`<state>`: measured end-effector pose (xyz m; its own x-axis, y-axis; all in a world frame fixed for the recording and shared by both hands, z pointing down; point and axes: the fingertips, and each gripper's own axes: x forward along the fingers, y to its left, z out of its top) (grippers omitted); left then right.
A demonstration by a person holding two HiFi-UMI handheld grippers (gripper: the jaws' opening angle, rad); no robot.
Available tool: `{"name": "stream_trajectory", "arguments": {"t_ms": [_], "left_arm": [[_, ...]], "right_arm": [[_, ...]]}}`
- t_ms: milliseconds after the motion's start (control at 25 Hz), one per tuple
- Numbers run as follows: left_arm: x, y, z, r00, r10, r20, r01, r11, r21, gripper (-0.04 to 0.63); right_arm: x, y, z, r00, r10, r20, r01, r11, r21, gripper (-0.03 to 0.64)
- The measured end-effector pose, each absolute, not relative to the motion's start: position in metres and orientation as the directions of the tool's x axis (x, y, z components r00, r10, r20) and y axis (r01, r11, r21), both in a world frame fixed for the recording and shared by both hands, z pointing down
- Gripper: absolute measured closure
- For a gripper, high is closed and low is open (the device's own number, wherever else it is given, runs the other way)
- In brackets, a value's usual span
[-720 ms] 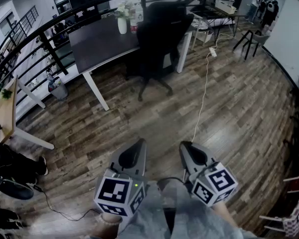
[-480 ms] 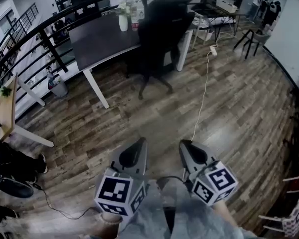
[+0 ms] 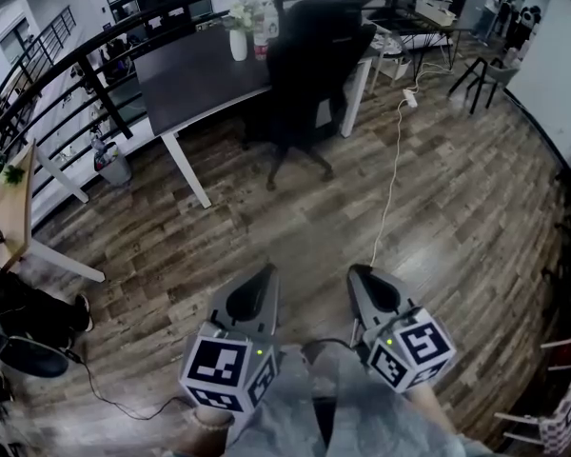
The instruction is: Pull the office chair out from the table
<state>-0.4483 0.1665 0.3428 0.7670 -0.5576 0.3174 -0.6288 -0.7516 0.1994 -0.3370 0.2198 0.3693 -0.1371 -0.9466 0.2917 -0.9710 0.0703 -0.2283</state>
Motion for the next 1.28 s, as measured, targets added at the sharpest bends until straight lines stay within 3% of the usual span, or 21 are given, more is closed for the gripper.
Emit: {"name": "stream_trajectory", "arguments": {"t_ms": [720, 1280], "left_arm": [[-0.416, 0.155, 0.359, 0.797, -0.497, 0.345, -0.583, -0.782, 0.220, 0.584], [-0.298, 0.101, 0.326, 0.816, -0.506, 0.280, -0.564, -0.804, 0.190, 0.584]], "right_arm": [[-0.279, 0.229, 0.382, 0.020, -0.948, 0.319, -0.975, -0.088, -0.202, 0.621], [-0.164, 0.156, 0.365, 0.012, -0.968, 0.249, -0.979, -0.062, -0.194, 0.621]]}}
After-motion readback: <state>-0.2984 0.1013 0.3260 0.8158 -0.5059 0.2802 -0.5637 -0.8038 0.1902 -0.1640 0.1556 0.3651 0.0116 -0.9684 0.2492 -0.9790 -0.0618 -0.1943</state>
